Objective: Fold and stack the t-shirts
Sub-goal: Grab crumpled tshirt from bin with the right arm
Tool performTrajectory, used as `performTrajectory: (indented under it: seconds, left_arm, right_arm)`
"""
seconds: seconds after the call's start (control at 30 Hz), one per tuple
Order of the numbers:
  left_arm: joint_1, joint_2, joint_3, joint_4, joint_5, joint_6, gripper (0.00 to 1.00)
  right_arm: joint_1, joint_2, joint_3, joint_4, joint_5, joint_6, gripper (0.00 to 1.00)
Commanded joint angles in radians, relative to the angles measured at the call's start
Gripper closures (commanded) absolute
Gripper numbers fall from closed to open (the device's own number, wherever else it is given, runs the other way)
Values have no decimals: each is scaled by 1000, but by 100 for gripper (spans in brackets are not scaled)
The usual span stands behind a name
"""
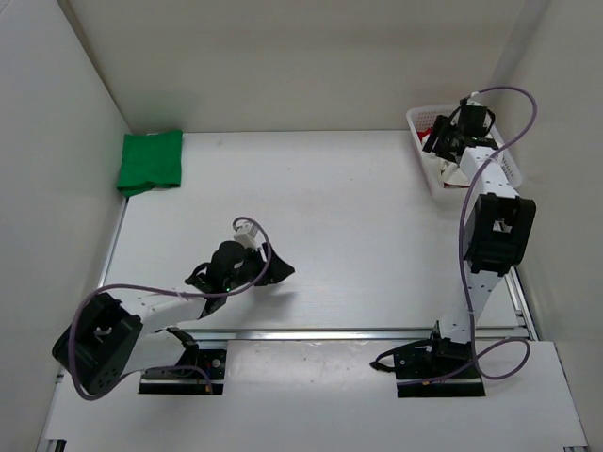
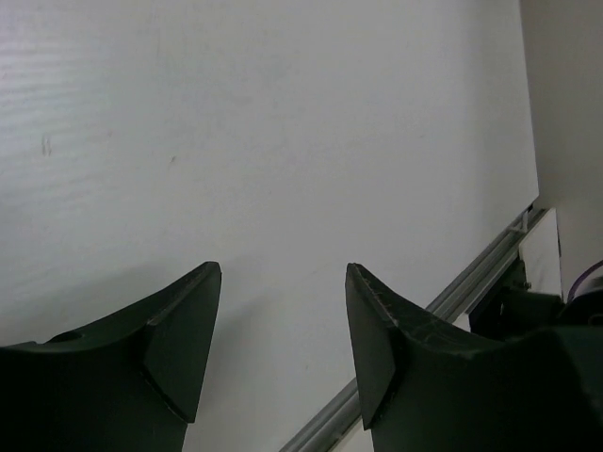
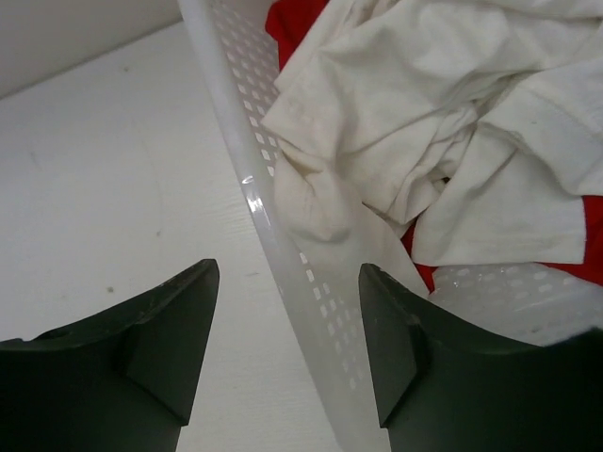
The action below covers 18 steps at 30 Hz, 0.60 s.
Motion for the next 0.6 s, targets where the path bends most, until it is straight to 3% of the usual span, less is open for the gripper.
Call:
performTrajectory:
  seconds: [0.0,0.2,0.4,0.43,0.57]
  left_arm:
    - [23,-117,-72,31,40,1,34]
    - [74,-240,-120,8,32,1,33]
    - [64,-254,-118,-12,29,-2,33]
    - [53,-225,-108,2,40,-10,33]
    - [42,-217,-100,2,35,-15,34]
  right_arm:
    - [-8,60,86,-80,34,-39,40]
    - [1,209,290,-176,71,-49,43]
    - [-17,178,189,-74,11,-2,45]
    - [-31,113,105,2,-64,22,40]
    - [-39,77,90,34,-90,26,35]
